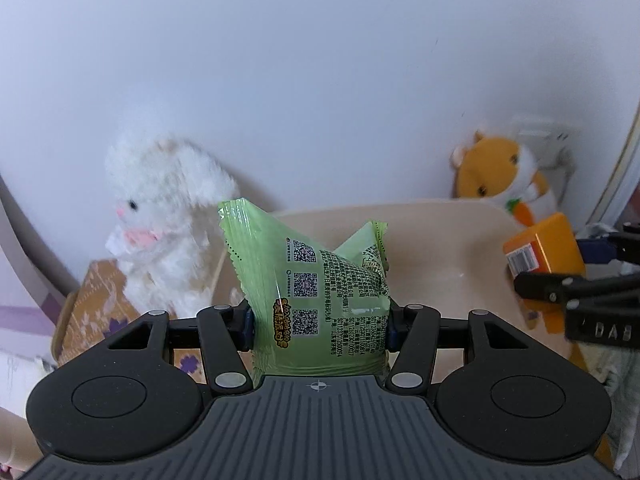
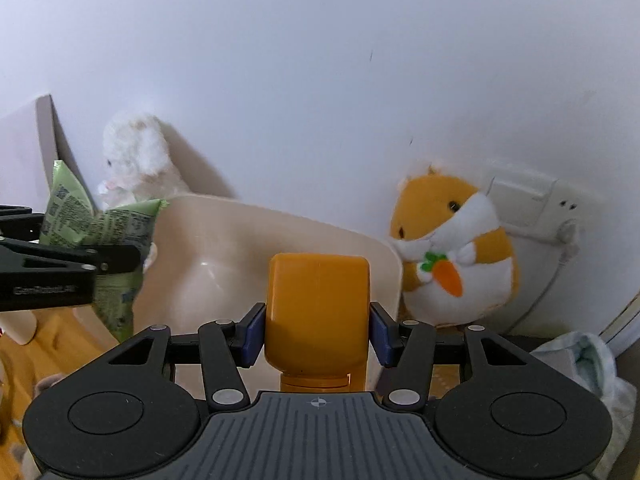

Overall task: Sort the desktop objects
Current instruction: 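Carry both items into the beige basket and open both tools, then grasp the white plush toy with the left tool while the right grasps the candy stick box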

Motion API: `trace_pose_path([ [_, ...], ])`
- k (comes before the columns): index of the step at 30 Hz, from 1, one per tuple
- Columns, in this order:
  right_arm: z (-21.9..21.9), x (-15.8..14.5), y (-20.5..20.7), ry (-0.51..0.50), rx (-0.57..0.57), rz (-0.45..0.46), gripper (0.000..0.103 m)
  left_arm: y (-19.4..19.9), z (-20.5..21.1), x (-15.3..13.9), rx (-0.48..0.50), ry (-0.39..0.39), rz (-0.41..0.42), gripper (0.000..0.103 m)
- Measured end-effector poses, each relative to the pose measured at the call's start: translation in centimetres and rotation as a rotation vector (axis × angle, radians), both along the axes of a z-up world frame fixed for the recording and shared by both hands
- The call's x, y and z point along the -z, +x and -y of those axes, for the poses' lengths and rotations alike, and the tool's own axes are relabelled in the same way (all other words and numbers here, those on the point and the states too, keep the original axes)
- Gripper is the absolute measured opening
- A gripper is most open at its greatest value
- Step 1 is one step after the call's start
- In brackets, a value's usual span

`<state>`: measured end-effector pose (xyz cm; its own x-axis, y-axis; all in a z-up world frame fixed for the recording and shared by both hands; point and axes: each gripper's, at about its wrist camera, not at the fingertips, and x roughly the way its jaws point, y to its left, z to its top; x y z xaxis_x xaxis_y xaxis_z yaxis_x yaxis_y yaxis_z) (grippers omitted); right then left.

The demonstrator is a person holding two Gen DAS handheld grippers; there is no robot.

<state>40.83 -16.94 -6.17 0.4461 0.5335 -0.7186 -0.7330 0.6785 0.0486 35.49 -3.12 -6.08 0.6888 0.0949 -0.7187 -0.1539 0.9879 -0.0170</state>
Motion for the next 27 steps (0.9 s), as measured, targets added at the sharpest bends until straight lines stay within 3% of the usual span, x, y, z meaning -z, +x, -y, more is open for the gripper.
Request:
trace_pose_path([
  [6,-2.1,3.9,0.4,-0.081,-0.018,-0.053,0.050,2.4,0.0,4.1,-0.020,-0.012,-0.141,0.057],
  [11,-3.1,5.7,-0.5,-0.167,-0.072,-0.044,0.050,2.6,-0.2,5.0,0.003,-0.034,-0.150,0.065],
  [13,-3.2,5.9,-1.0,-0.190,-0.093,-0.033,0.059,2.6,0.0,5.0,0.038,-0.045,-0.158,0.070],
  [19,-2.9,4.8,-2.3,-0.185,-0.106,0.044,0.078,1.6,0.2,5.5,0.060,-0.046,-0.188,0.070],
  [27,-1.2,2.5,-4.1,-0.149,-0.113,0.114,0.093,-1.4,-0.8,3.4,0.061,-0.015,-0.127,0.071],
])
